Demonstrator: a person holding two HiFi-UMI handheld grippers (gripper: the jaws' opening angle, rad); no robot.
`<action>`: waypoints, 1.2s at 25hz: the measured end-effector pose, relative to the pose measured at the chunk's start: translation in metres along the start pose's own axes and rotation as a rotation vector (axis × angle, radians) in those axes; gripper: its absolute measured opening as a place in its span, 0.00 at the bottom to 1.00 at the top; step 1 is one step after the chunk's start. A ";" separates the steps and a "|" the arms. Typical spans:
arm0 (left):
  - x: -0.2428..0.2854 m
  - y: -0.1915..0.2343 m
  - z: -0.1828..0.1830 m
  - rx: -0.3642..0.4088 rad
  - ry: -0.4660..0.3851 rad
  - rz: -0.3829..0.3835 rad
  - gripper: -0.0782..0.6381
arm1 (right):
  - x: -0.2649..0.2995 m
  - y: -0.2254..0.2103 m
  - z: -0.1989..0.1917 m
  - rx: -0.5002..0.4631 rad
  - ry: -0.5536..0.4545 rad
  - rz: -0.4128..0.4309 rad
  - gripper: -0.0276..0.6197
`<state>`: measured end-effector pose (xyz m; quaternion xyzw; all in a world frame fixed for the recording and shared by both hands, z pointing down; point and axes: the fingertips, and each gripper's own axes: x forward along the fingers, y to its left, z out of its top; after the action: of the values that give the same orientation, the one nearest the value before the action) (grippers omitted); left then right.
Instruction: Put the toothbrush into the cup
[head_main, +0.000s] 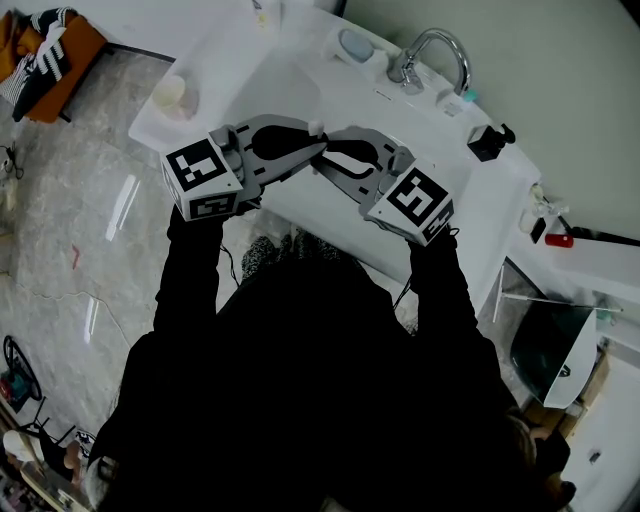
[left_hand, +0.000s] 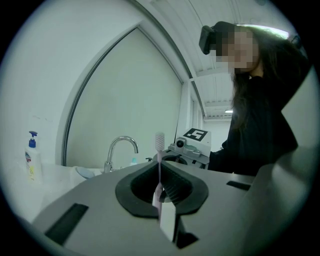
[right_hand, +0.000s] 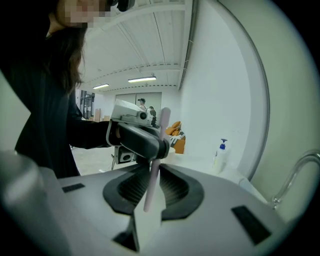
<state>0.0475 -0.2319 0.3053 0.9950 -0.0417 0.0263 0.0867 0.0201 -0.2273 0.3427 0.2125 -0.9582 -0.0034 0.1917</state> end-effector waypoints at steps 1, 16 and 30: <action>0.000 0.000 0.000 -0.004 0.000 0.002 0.13 | 0.000 -0.001 0.000 0.012 -0.003 0.001 0.14; -0.009 0.019 0.005 0.047 -0.051 0.124 0.14 | 0.009 -0.026 0.001 0.092 -0.020 -0.037 0.12; -0.012 0.034 0.004 0.129 -0.019 0.234 0.14 | -0.007 -0.058 0.003 0.111 -0.065 -0.096 0.12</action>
<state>0.0326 -0.2649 0.3069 0.9871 -0.1565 0.0297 0.0185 0.0487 -0.2776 0.3317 0.2684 -0.9513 0.0335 0.1478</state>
